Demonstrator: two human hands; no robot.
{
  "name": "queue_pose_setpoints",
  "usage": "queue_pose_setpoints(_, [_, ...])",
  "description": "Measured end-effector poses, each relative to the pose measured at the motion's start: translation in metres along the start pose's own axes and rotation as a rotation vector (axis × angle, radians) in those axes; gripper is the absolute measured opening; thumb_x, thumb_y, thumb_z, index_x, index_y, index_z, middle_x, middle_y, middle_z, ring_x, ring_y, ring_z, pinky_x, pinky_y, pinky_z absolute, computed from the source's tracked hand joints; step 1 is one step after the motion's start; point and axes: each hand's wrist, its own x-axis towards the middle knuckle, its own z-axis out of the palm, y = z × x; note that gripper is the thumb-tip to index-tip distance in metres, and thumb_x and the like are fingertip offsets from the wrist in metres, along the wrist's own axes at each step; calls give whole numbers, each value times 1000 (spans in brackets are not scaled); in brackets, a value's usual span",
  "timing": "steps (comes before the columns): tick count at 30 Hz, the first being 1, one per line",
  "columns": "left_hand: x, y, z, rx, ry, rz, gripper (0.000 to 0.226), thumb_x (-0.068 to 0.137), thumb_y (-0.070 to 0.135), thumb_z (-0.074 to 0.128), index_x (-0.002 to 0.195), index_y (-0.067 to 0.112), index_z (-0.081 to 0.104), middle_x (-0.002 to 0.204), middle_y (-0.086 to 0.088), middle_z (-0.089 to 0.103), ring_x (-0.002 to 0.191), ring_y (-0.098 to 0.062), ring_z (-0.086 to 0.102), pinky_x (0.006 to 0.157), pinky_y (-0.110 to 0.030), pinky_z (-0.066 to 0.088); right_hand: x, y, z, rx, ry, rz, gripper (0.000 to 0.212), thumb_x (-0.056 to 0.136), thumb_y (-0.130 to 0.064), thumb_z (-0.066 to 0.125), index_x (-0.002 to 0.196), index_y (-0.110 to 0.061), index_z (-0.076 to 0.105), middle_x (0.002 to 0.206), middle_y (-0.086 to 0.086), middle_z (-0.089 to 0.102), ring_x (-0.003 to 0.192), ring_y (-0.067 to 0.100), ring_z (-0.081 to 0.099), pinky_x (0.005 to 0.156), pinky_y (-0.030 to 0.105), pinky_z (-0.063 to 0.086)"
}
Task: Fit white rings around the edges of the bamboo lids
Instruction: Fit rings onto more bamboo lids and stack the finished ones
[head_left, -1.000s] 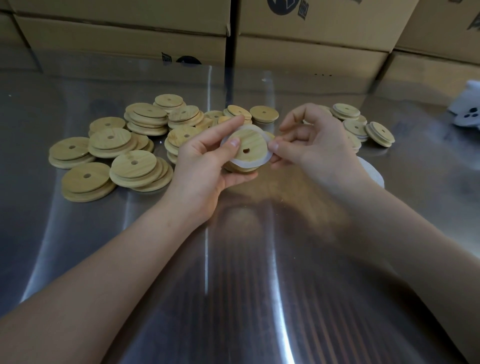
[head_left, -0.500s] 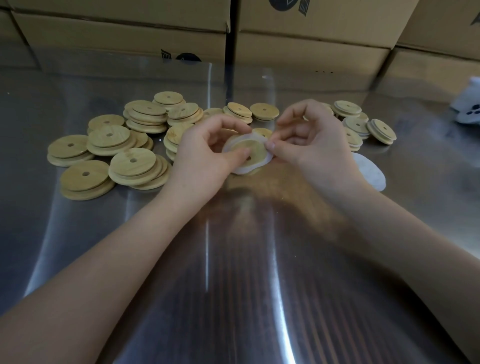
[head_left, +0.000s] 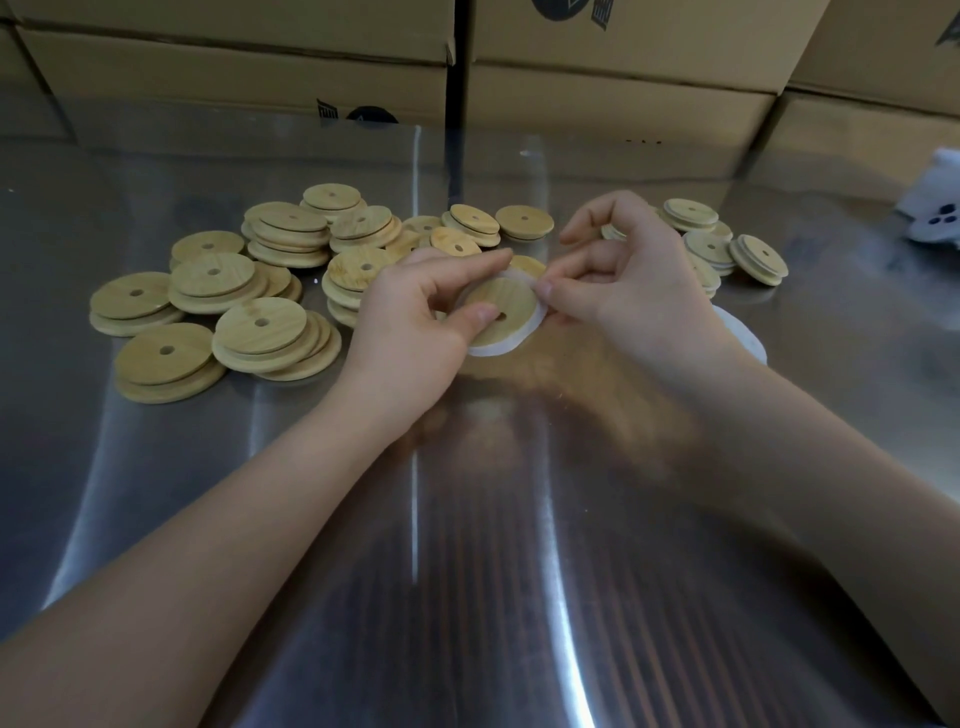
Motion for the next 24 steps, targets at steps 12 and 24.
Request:
queue_pose_setpoints(12, [-1, -4, 3, -248, -22, -104, 49, 87, -5, 64, 108, 39, 68, 119, 1, 67, 106, -16, 65, 94, -42, 55, 1, -11, -10, -195, -96, -45, 39, 82, 4, 69, 90, -22, 42, 66, 2, 68, 60, 26, 68, 66, 43, 58])
queue_pose_setpoints(24, [-2, -5, 1, -323, -50, -117, 42, 90, -7, 61, 106, 31, 68, 101, 13, 71, 103, -16, 67, 91, -44, 57, -3, 0, 5, -93, 61, -30, 34, 80, 2, 70, 88, -23, 49, 66, -2, 66, 68, 32, 67, 73, 51, 57])
